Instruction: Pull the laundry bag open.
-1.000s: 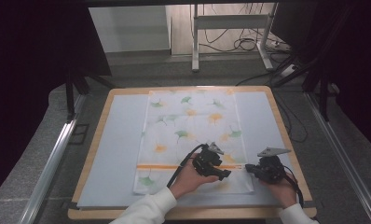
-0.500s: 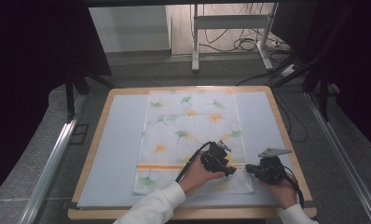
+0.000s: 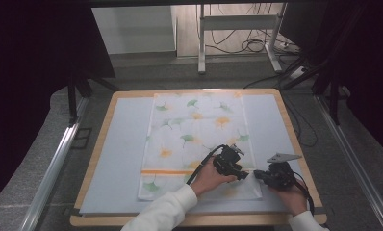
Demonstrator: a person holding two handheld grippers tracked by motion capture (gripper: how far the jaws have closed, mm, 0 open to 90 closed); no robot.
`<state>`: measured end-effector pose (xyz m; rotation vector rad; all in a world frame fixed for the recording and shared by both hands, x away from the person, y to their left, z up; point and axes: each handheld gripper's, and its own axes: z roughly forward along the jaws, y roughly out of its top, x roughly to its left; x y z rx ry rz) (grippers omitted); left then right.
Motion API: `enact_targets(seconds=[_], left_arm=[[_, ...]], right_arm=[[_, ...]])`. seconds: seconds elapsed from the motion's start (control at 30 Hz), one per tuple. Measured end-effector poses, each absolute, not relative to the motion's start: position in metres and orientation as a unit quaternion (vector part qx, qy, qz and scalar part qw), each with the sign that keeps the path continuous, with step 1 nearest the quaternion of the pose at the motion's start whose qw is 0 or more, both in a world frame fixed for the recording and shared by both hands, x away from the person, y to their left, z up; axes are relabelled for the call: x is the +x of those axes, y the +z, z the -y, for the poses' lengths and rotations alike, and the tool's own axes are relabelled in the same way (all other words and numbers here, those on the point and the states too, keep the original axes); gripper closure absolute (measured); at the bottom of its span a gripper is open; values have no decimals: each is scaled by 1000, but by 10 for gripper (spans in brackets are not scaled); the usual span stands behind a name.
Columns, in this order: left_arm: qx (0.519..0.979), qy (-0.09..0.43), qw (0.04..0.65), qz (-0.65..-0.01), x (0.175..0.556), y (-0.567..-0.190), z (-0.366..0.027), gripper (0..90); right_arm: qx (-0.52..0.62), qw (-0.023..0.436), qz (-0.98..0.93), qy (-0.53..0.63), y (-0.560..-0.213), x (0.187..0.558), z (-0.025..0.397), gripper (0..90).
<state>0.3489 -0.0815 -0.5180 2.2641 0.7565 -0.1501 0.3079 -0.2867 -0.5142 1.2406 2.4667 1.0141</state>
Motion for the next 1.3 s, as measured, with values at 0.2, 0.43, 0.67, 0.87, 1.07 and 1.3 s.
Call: enact_targets(seconds=[0.2, 0.43, 0.67, 0.87, 1.07, 1.3], left_arm=[[877, -76, 366, -303, 354, -519, 82, 616], [878, -85, 360, -303, 358, -519, 85, 657], [887, -68, 350, -293, 354, -517, 88, 693], [888, -68, 348, -292, 355, -515, 87, 709], [886, -75, 352, -292, 356, -514, 85, 714], [888, -70, 350, -291, 356, -514, 87, 697]], right_arm=[[421, 96, -834, 343, -515, 308, 287, 894], [420, 93, -834, 346, -516, 309, 289, 894], [423, 86, -831, 350, -516, 309, 290, 894], [422, 86, -832, 351, -517, 309, 291, 894], [421, 85, -831, 352, -517, 309, 291, 894], [421, 85, -832, 351, -517, 309, 291, 894]])
